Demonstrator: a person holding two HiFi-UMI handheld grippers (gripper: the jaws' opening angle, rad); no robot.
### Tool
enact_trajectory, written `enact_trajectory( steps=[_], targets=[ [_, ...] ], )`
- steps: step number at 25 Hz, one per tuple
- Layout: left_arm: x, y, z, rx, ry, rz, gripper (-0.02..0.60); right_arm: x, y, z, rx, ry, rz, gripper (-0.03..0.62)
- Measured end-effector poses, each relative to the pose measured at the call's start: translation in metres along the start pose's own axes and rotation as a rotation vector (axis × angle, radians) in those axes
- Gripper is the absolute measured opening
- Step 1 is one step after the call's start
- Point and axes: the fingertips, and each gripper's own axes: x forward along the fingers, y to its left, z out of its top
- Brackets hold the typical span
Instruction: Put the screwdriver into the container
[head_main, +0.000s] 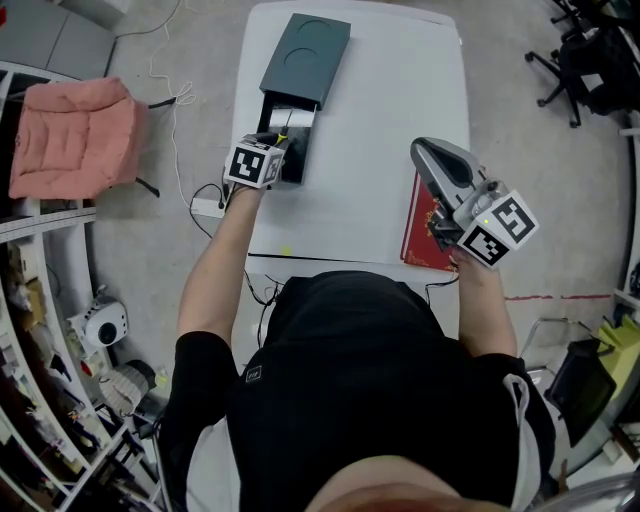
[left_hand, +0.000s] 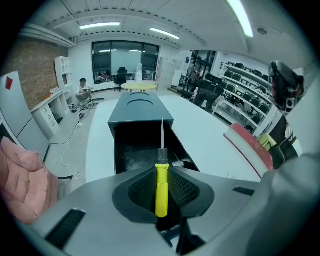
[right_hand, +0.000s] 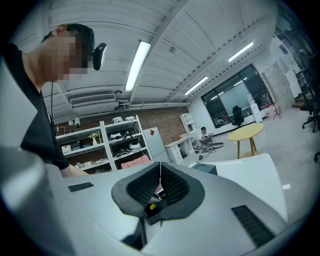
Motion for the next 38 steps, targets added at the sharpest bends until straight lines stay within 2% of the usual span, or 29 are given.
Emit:
enact_trajectory(
  steps=[12, 20, 23, 28, 38],
  targets=[
    [0.018, 0.011, -0.014, 0.115, 0.157, 0.086, 0.080, -0.011, 0.002, -0.004, 0.008, -0.006, -0.009, 0.031],
    [0.022, 0.010, -0.012, 0.133, 0.151, 0.121, 0.090, -0.024, 0.003, -0.010, 0.027, -0.015, -0.001, 0.031],
    [0.023, 0.006, -0.009, 0.149, 0.122, 0.123, 0.110, -0.031, 0.002, -0.014, 0.037, -0.021, 0.004, 0.032],
    [0.002, 0.006, -0.004, 0.121, 0.052, 0.193, 0.110, -0.048, 0.004, -0.016, 0.044, -0.031, 0.033, 0.031],
    [-0.113, -0.040, 0.035, 0.032, -0.331, 0.300, 0.106, -0.061, 0.003, -0.029, 0.038, 0.002, 0.118, 0.031]
  ],
)
